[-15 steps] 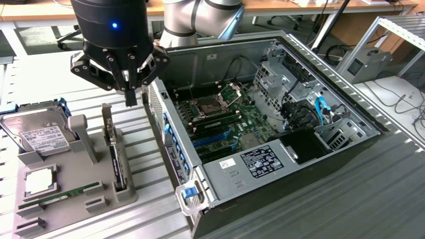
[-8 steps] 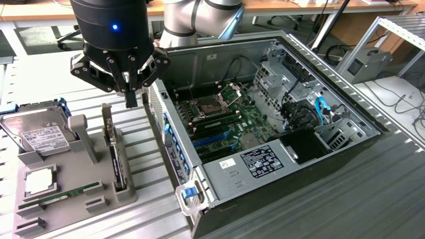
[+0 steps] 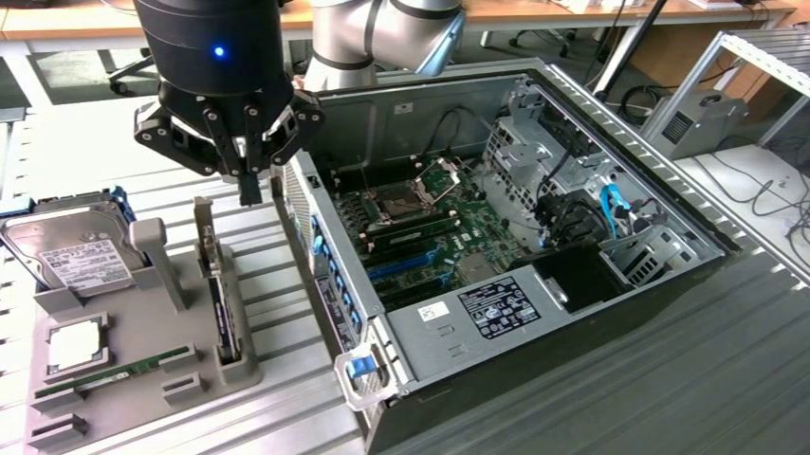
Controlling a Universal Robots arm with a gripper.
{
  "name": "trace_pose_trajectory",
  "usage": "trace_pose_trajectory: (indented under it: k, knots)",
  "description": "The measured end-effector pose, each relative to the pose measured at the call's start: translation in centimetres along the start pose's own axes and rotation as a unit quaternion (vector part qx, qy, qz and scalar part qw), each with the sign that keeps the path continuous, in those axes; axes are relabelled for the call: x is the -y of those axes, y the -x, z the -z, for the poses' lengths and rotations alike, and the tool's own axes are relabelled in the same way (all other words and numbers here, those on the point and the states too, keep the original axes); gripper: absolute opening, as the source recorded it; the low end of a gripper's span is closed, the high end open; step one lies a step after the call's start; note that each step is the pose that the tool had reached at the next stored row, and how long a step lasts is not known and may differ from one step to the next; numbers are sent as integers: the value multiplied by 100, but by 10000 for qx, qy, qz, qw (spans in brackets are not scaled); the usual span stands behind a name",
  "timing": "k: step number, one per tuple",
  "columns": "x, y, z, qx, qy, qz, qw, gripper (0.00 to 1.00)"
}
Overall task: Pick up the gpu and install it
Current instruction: 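Pick up the gpu and move the gpu toward the slot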
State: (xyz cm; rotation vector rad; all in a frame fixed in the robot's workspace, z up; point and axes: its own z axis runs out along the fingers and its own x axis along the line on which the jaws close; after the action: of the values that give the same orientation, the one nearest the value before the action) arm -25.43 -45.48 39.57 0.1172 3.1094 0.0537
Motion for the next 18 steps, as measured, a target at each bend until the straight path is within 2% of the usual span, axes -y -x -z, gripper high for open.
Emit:
trace_pose_trajectory:
  k: [3, 4, 5, 8, 9, 11, 12, 18]
  knots:
    - [0, 0, 0, 0, 0, 0, 10000, 13]
    - [0, 0, 0, 0, 0, 0, 10000, 30]
    - [0, 0, 0, 0, 0, 0, 10000, 30]
    - [0, 0, 0, 0, 0, 0, 10000, 68]
    - [0, 0, 0, 0, 0, 0, 10000, 68]
    - [0, 0, 0, 0, 0, 0, 10000, 94]
    - [0, 0, 0, 0, 0, 0, 10000, 100]
    - [0, 0, 0, 0, 0, 0, 10000, 99]
